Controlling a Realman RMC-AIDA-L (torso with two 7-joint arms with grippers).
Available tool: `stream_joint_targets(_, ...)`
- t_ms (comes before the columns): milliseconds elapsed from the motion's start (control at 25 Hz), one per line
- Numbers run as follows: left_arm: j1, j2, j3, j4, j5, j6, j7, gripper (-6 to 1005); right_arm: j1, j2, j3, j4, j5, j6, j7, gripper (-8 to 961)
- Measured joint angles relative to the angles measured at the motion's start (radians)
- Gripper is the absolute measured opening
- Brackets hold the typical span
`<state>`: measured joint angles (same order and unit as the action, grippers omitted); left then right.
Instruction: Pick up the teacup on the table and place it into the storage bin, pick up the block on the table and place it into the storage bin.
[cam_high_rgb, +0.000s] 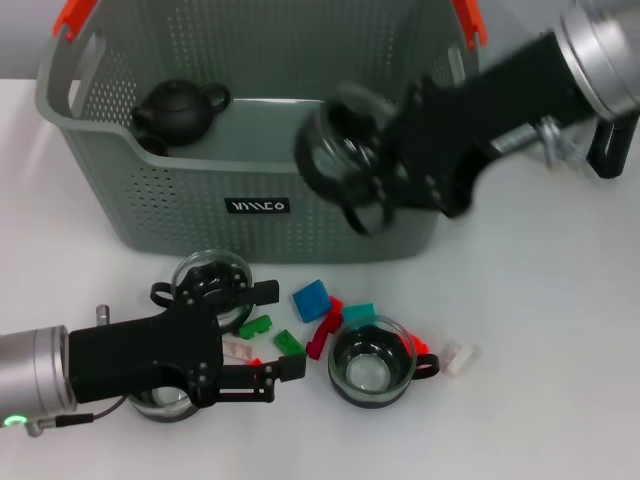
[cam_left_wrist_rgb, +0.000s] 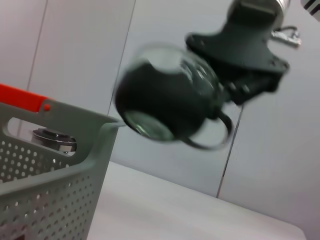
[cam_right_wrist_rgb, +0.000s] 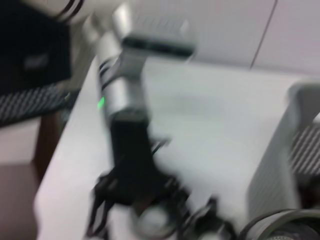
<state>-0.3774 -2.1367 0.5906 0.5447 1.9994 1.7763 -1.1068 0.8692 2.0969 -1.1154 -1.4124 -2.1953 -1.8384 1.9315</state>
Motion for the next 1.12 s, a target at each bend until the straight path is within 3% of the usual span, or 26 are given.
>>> stream_joint_targets(400,-0.001,0.001,0.0,0.0,-0.002,0.008,0.007,947,0.086,-0.008,0.001,0.263,0.022,0.397,-0.003,50)
stream_joint_targets(720,-0.003,0.002,-0.003,0.0,-0.002,0.01,0.007,947,0.187,-0.035,0.002,0.559,0.002,0.634,-0.001,49)
stream_joint_targets(1120,-0.005,0.003,-0.011,0.001,-0.006,0.022,0.007,947,0.203,-0.033,-0.007,0.741,-0.022,0.841,-0.023,49)
